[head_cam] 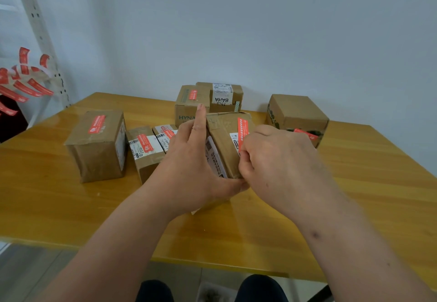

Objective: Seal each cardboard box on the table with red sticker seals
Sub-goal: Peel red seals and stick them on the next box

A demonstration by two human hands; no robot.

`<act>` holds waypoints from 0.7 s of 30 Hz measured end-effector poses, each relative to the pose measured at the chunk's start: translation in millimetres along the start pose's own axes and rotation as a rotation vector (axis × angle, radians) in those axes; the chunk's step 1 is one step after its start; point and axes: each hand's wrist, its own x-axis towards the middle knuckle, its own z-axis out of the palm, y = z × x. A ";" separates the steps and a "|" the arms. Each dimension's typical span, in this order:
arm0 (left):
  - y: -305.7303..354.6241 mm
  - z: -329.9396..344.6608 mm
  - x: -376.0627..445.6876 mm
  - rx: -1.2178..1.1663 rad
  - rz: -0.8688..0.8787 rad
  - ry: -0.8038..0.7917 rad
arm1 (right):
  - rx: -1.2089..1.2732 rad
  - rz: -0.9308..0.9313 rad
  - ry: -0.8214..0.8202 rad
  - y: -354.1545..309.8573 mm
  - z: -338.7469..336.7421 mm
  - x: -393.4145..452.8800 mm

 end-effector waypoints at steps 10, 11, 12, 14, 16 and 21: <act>-0.1 0.2 -0.6 0.041 0.002 -0.004 | 0.084 0.115 -0.078 4.0 -5.5 0.4; -0.4 0.3 -0.4 0.039 0.002 -0.003 | 0.089 0.126 -0.108 4.1 -7.3 1.2; -0.7 0.3 -0.1 0.036 0.002 -0.004 | 0.109 0.138 -0.137 5.5 -9.0 1.3; -1.3 0.3 0.5 0.032 -0.003 -0.009 | 0.171 0.160 -0.162 10.2 -11.0 -1.5; -1.6 0.1 1.0 0.028 -0.011 -0.012 | 0.280 0.223 -0.147 12.7 -13.3 -3.3; -0.3 0.3 0.6 0.024 -0.008 -0.005 | 0.340 0.288 -0.145 11.8 -6.7 -8.5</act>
